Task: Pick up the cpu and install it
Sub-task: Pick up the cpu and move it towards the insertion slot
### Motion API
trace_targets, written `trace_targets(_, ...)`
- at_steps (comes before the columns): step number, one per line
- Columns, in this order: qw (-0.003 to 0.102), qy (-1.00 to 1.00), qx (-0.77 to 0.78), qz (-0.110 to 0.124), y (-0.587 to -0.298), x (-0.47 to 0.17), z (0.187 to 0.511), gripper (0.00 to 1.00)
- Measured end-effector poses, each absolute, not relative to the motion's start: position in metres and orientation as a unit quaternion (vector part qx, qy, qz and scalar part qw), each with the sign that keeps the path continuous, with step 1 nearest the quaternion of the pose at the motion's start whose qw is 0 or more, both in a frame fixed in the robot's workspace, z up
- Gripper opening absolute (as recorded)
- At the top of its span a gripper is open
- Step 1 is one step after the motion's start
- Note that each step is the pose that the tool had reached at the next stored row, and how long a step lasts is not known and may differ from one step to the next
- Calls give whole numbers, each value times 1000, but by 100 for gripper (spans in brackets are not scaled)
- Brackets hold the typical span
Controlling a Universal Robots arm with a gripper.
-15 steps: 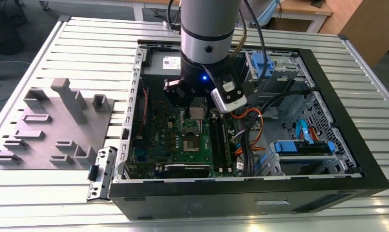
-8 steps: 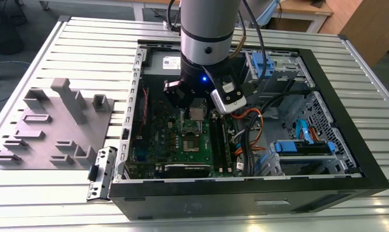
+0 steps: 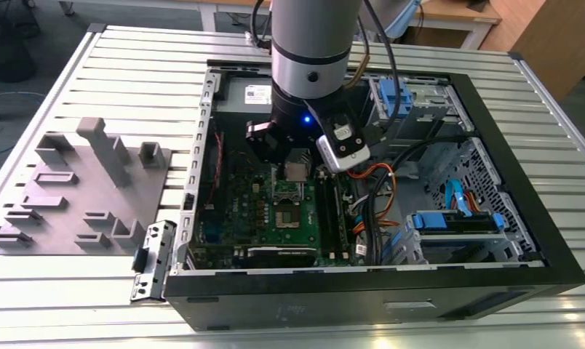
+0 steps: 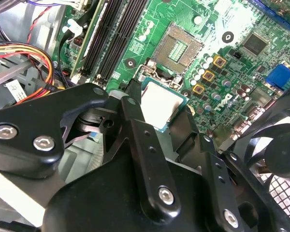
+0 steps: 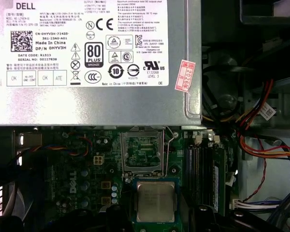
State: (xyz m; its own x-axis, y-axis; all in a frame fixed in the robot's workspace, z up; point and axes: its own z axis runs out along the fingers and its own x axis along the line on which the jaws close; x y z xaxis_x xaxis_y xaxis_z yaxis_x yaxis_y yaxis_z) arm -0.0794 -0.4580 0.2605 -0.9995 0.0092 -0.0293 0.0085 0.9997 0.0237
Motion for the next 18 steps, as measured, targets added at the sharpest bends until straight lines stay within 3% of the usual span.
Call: trace_targets(18,15,1000,4,12,-460,-80,260,47)
